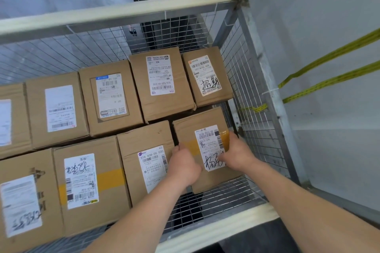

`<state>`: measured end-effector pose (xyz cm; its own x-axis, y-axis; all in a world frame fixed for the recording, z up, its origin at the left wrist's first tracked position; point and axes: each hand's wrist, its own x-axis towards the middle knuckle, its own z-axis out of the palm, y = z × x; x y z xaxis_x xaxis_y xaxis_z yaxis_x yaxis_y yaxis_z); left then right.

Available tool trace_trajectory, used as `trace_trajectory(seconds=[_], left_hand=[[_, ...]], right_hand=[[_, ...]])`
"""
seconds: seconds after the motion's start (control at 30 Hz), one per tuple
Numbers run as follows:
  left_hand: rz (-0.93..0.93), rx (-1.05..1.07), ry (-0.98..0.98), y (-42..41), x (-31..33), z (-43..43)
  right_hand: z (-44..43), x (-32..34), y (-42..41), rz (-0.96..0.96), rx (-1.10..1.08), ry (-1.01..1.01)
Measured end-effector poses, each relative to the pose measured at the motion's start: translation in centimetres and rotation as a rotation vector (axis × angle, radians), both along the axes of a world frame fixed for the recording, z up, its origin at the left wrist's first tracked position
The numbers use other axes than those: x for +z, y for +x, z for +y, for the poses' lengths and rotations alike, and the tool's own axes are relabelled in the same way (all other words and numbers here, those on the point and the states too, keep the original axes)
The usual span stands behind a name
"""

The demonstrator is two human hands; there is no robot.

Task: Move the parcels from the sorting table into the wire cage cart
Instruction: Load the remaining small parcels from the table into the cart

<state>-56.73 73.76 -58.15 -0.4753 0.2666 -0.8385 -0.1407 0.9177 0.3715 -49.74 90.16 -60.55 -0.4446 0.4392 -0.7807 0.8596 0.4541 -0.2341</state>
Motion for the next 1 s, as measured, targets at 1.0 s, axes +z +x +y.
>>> trace_trajectory(seconds=[1.0], left_hand=[[0.969, -0.818, 0.335, -9.4, 35.7, -11.0]], right_hand=[[-14.5, 38.5, -1.8, 0.374, 0.26, 0.663]])
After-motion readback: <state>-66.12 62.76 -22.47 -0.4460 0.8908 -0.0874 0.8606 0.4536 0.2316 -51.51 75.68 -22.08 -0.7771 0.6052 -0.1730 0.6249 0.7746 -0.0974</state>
